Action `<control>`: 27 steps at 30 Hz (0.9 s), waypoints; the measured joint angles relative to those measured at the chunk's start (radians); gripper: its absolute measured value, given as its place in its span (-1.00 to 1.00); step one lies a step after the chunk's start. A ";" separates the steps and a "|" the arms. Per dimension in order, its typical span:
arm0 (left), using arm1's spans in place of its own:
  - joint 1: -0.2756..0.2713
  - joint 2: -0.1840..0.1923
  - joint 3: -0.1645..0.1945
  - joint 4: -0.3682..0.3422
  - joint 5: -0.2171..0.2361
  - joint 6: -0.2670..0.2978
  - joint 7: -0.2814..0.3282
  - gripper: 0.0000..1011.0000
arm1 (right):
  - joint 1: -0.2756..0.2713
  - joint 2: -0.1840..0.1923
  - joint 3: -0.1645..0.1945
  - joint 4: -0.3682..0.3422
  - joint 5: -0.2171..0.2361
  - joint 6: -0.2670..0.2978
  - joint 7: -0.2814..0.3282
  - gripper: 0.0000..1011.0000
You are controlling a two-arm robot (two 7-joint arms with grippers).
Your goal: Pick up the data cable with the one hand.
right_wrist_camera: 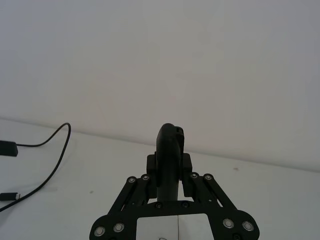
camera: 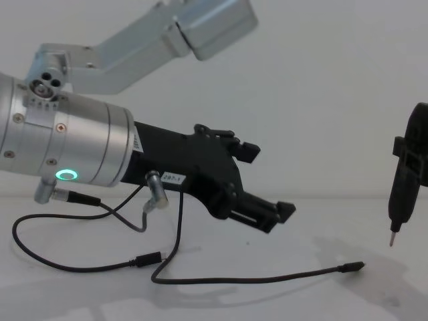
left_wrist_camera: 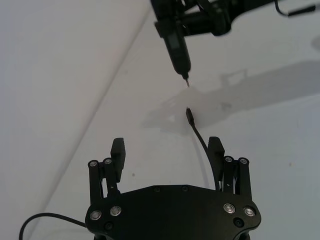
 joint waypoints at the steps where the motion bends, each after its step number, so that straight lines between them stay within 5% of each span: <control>1: 0.000 0.000 0.000 0.000 0.000 0.000 0.000 0.98 | 0.000 0.000 0.000 0.000 0.000 0.000 0.000 -0.47; 13: -0.031 -0.004 0.072 -0.015 0.106 0.030 -0.022 0.98 | 0.000 0.000 0.000 0.000 0.000 0.000 0.000 -0.47; 27: -0.041 -0.040 0.106 -0.007 0.142 0.107 -0.050 0.98 | 0.000 0.000 0.000 0.000 0.000 0.000 0.000 -0.47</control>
